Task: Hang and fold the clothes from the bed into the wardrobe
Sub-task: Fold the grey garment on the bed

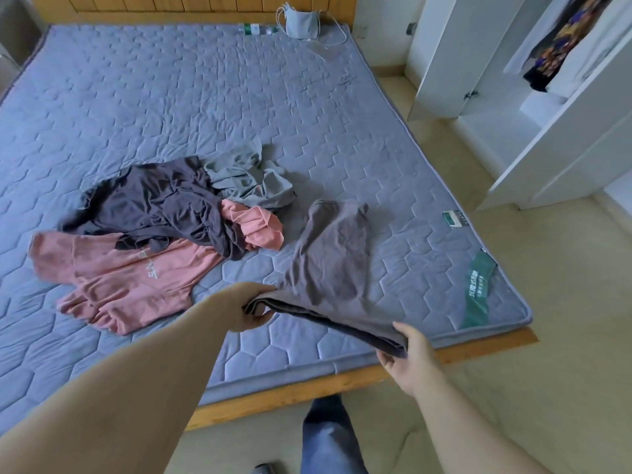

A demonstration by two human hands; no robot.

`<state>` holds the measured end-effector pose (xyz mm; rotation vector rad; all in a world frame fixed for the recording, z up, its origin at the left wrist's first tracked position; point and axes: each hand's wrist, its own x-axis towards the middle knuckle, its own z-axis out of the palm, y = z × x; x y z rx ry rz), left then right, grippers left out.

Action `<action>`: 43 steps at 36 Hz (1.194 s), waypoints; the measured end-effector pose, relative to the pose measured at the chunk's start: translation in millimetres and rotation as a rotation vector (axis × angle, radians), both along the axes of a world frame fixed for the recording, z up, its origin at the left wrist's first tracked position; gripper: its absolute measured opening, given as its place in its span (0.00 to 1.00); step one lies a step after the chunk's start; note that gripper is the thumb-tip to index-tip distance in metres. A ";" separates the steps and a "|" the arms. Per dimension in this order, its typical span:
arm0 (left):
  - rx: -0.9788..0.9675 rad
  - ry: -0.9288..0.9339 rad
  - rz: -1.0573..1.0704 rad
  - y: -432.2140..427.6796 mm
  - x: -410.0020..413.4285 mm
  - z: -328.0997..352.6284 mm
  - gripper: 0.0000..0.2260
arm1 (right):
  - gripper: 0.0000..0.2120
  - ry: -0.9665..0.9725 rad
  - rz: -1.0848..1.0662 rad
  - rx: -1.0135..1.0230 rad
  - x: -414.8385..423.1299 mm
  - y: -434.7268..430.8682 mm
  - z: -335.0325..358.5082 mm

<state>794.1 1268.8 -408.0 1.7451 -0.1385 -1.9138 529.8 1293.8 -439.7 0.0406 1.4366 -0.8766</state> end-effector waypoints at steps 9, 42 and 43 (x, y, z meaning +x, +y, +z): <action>-0.116 0.090 0.259 -173.9 -22.0 7.4 0.10 | 0.07 0.018 0.003 -0.120 -7.7 -191.4 3.4; 0.045 -0.864 -0.215 -212.5 -22.0 -248.5 0.18 | 0.08 0.737 0.642 -0.050 11.2 -267.1 -221.4; 0.030 -0.875 -0.245 -209.0 -21.5 -248.6 0.16 | 0.10 0.754 0.652 -0.047 11.3 -265.2 -223.9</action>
